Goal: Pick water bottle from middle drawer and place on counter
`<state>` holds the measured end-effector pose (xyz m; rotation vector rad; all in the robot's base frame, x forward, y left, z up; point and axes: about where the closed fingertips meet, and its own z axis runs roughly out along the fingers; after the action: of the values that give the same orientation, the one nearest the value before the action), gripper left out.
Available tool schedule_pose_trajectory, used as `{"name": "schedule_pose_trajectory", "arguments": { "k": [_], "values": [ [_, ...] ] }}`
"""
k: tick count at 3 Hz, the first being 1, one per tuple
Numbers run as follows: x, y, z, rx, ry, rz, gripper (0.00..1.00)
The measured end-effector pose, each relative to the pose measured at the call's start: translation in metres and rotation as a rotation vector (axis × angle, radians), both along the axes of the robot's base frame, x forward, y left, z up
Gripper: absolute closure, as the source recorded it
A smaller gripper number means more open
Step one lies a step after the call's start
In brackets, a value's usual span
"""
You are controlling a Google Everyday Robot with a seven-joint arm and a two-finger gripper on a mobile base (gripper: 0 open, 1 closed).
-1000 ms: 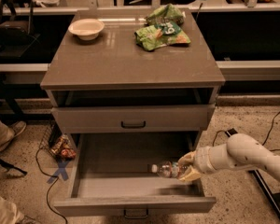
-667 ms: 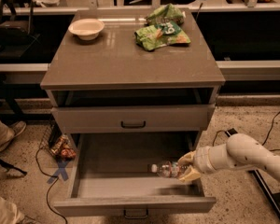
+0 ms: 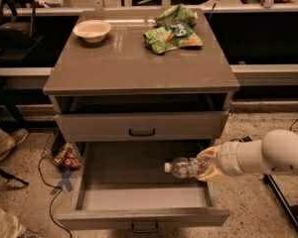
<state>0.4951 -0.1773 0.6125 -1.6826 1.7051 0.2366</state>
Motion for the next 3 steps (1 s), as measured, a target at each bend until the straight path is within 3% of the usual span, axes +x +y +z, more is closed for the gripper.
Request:
{"name": "schedule_pose_trajectory", "arguments": {
  "k": [1,2,3],
  "values": [
    [-0.005,0.007,0.098,-0.061,-0.106,0.017,1.0],
    [-0.006,0.009,0.123,-0.096,-0.139,0.022,1.0],
    [-0.006,0.009,0.123,-0.096,-0.139,0.022,1.0]
  ]
}}
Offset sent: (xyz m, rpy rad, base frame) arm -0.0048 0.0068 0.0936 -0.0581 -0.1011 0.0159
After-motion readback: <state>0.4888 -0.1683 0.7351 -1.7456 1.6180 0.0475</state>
